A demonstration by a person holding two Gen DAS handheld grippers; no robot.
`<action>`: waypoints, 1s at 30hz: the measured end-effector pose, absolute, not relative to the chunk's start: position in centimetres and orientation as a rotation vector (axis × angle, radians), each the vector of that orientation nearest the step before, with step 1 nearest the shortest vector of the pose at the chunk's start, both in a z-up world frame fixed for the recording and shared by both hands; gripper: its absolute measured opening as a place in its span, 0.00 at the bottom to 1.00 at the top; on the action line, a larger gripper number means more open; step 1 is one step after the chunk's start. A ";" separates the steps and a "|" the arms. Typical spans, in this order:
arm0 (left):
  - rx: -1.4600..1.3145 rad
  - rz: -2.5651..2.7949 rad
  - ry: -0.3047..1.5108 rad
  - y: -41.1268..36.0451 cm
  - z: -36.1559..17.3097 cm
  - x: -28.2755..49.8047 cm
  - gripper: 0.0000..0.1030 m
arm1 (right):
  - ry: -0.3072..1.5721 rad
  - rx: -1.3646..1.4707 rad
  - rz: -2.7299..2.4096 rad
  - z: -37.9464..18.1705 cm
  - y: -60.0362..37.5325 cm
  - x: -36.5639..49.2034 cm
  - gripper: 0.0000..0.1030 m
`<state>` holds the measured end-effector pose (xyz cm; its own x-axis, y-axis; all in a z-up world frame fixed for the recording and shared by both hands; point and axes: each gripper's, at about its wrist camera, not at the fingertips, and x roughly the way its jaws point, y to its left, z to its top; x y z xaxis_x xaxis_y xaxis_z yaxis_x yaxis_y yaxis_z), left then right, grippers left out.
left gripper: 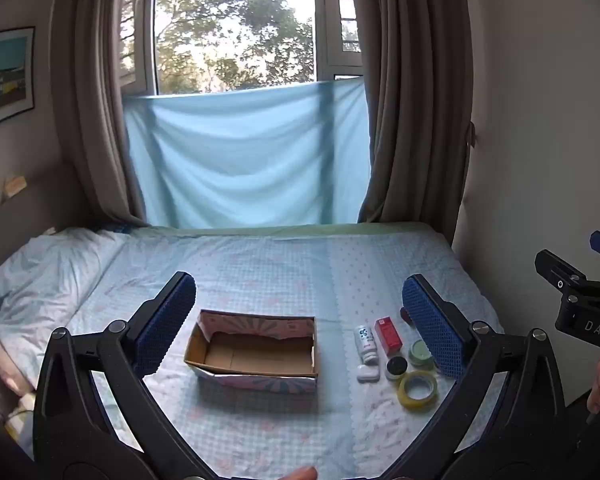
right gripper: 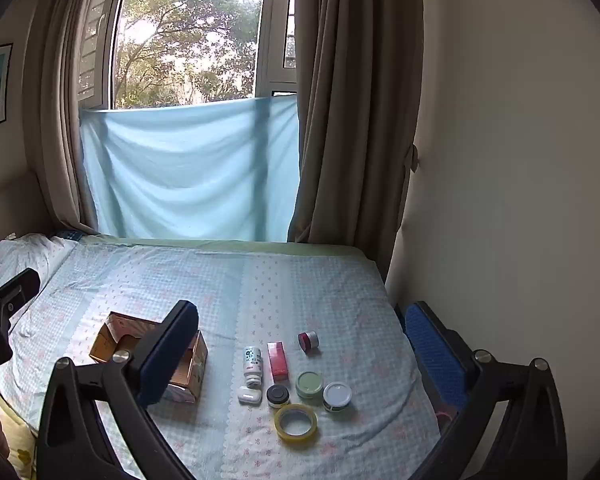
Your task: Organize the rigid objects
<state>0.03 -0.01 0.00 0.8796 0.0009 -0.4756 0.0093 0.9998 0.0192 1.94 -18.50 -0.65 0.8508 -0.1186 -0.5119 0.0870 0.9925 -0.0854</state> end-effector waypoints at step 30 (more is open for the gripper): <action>-0.001 -0.007 0.488 1.1 0.1 0.8 0.99 | 0.524 -0.052 -0.074 -1.2 -18.0 2.9 1.00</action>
<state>0.79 1.10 0.11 0.8834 -0.0072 -0.4686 0.0066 1.0000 -0.0028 2.85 -18.03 -1.19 0.8632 -0.0837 -0.4979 0.0569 0.9960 -0.0686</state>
